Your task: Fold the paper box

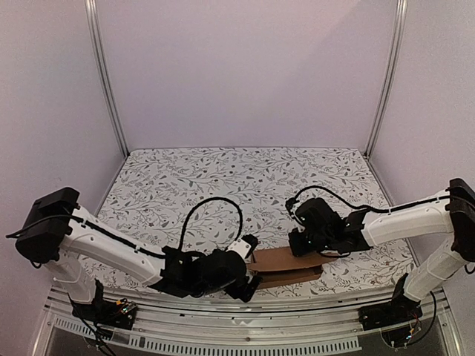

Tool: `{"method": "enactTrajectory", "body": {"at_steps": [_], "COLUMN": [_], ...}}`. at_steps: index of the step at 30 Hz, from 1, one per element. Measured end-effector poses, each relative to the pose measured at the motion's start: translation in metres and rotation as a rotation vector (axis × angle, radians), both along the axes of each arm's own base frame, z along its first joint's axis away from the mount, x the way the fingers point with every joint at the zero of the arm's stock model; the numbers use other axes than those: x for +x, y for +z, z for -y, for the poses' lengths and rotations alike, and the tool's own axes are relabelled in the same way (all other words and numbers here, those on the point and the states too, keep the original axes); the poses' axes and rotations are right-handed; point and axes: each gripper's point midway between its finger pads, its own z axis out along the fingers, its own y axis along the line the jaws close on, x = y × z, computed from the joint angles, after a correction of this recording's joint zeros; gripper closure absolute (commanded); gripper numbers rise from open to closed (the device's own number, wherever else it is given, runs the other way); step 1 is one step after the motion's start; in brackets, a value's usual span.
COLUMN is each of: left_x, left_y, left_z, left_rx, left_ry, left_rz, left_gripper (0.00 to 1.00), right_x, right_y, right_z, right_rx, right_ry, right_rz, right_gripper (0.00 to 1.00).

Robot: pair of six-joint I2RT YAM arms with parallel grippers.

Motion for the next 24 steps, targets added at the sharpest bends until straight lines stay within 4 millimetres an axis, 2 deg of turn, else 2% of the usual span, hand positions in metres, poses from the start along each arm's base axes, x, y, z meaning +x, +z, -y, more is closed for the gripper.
{"method": "enactTrajectory", "body": {"at_steps": [4, 12, 17, 20, 22, 24], "left_x": [-0.009, -0.020, -0.032, -0.039, -0.036, -0.023], "left_y": [0.013, 0.063, 0.081, 0.099, 0.112, 0.120], "left_z": [-0.006, -0.012, -0.026, -0.030, -0.033, -0.038], "left_rx": [-0.045, -0.158, -0.212, -0.264, -0.307, -0.348], "left_ry": [-0.038, -0.086, -0.136, -0.170, -0.172, -0.143], "left_rz": [-0.028, -0.047, -0.092, -0.122, -0.136, -0.161], "left_gripper": [0.00, 0.01, 0.01, 0.01, 0.00, 0.00], "right_x": [0.002, 0.006, 0.010, 0.012, 0.014, 0.015], "right_y": [-0.004, -0.006, -0.002, -0.001, 0.000, 0.001], "right_z": [-0.002, -0.005, -0.005, -0.004, -0.002, -0.001], "right_rx": [-0.002, 0.004, 0.002, -0.010, -0.021, -0.030], "right_ry": [-0.002, -0.008, -0.013, -0.015, -0.016, -0.015], "right_rz": [0.000, 0.015, 0.041, 0.057, 0.069, 0.079], "right_gripper": [1.00, 1.00, 1.00, 1.00, 1.00, 1.00]}}
